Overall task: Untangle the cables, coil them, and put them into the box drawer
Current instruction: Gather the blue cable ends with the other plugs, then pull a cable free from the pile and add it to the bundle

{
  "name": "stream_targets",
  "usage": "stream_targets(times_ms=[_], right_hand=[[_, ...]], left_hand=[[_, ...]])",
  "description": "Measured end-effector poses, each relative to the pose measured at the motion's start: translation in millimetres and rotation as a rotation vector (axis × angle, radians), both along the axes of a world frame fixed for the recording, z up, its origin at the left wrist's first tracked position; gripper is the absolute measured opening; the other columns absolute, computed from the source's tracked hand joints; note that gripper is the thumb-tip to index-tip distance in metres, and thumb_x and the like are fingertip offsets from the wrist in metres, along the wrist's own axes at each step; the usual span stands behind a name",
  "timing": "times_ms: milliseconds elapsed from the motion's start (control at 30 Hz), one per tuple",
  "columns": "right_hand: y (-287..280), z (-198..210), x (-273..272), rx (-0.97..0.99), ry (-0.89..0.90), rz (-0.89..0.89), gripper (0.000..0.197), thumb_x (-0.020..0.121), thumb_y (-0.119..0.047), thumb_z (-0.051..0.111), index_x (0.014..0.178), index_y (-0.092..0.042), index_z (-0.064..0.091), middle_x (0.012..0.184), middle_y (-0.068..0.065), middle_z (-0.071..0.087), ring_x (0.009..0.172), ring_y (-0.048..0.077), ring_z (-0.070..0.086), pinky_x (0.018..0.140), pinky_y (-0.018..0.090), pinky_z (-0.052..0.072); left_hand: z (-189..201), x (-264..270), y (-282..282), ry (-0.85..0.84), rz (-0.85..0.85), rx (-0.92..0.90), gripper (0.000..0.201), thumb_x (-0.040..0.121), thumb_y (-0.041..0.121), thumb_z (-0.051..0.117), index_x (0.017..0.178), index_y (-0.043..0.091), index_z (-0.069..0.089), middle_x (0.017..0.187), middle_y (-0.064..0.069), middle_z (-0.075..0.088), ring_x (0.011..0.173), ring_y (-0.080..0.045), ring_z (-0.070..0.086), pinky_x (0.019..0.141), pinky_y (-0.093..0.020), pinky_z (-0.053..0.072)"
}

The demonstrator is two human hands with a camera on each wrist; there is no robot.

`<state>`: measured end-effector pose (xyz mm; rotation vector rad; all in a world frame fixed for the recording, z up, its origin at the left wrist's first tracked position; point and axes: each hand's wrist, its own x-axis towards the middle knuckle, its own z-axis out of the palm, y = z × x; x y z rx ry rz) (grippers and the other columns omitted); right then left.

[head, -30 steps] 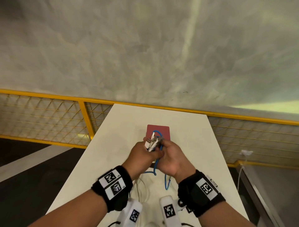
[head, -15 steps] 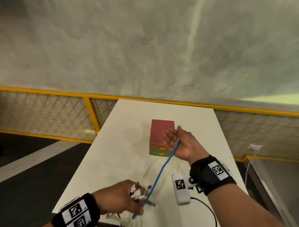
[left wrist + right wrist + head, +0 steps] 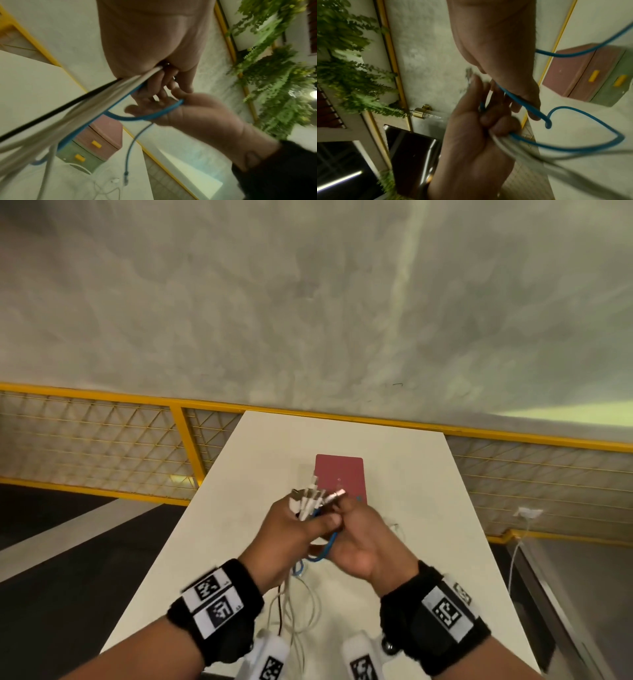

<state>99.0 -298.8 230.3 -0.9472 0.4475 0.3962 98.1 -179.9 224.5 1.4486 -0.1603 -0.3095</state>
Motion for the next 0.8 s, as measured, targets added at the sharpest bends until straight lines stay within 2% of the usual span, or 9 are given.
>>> stream_targets(times_ms=[67,167,233,333,467,567,633,700,800], right_hand=[[2.8,1.0,-4.9,0.068,0.019,0.023,0.045,0.099,-0.042,0.038,0.102,-0.012,0.071,0.103,0.01,0.074,0.105,0.028,0.066,0.102,0.053,0.043],[-8.5,-2.7,-1.3,0.114,0.051,0.006,0.052,0.098,-0.053,0.036,0.108,-0.012,0.068,0.104,0.013,0.074,0.102,0.031,0.065,0.106,0.056,0.038],[-19.5,-4.3,6.3,0.139,0.063,-0.093,0.041,0.099,-0.048,0.04,0.093,-0.013,0.061,0.084,0.015,0.073,0.087,0.031,0.066,0.091,0.049,0.049],[-42.8,0.8,16.0,0.101,0.041,-0.163,0.033,0.101,-0.034,0.041,0.077,-0.016,0.055,0.073,0.009,0.073,0.082,0.027,0.069,0.076,0.042,0.049],[-76.2,10.6,15.5,0.005,0.003,-0.261,0.021,0.099,-0.026,0.045,0.084,-0.017,0.058,0.059,0.001,0.056,0.059,0.018,0.055,0.06,0.032,0.043],[-85.5,3.3,6.6,-0.187,-0.023,-0.199,0.01,0.098,-0.026,0.047,0.096,-0.019,0.052,0.057,0.001,0.044,0.052,0.017,0.042,0.053,0.028,0.036],[-83.4,-5.0,-3.3,-0.33,-0.019,-0.072,0.005,0.099,-0.025,0.046,0.095,-0.022,0.047,0.056,0.001,0.042,0.049,0.016,0.038,0.05,0.027,0.034],[-77.4,-12.6,-19.4,-0.434,-0.001,0.127,0.004,0.098,-0.022,0.047,0.094,-0.023,0.046,0.057,0.0,0.042,0.049,0.016,0.038,0.05,0.026,0.038],[-66.8,-31.5,-46.5,-0.591,0.011,0.44,0.016,0.092,-0.017,0.047,0.108,-0.023,0.047,0.065,0.001,0.045,0.056,0.016,0.045,0.054,0.031,0.05]], left_hand=[[-4.3,-0.4,-7.2,-0.005,0.014,0.044,0.018,0.083,-0.005,0.072,0.096,0.007,0.072,0.081,-0.005,0.074,0.076,-0.018,0.071,0.057,-0.025,0.054],[-12.7,-0.2,-3.3,-0.056,-0.02,0.065,0.017,0.082,-0.01,0.069,0.098,-0.002,0.071,0.082,-0.007,0.072,0.073,-0.011,0.068,0.061,-0.02,0.054],[-15.4,-4.1,2.7,-0.107,-0.118,0.157,0.009,0.083,-0.008,0.068,0.091,-0.003,0.069,0.07,0.002,0.067,0.056,0.001,0.058,0.054,-0.011,0.045],[-23.4,-12.5,15.3,-0.06,-0.397,0.359,0.016,0.081,-0.005,0.072,0.074,0.007,0.063,0.05,0.014,0.055,0.045,0.004,0.046,0.051,-0.013,0.037],[-36.5,-21.2,38.1,0.136,-0.675,0.518,0.012,0.076,0.011,0.079,0.081,0.016,0.069,0.058,0.01,0.056,0.048,-0.007,0.043,0.049,-0.021,0.033],[-35.7,-16.5,43.4,0.221,-0.519,0.379,0.018,0.08,0.012,0.078,0.097,0.01,0.072,0.067,-0.001,0.053,0.049,-0.012,0.028,0.046,-0.024,0.02],[-27.2,-8.6,41.3,0.237,-0.368,0.239,0.024,0.084,0.012,0.075,0.105,0.004,0.068,0.063,-0.004,0.037,0.048,-0.011,0.021,0.045,-0.023,0.017],[-13.5,2.2,39.2,0.23,-0.23,0.102,0.009,0.088,0.008,0.07,0.094,0.008,0.064,0.063,-0.001,0.023,0.045,-0.009,0.02,0.043,-0.021,0.016],[6.0,20.2,39.1,0.22,-0.113,-0.033,0.016,0.088,0.009,0.069,0.081,0.016,0.056,0.071,-0.006,0.013,0.044,-0.009,0.018,0.04,-0.02,0.018]])
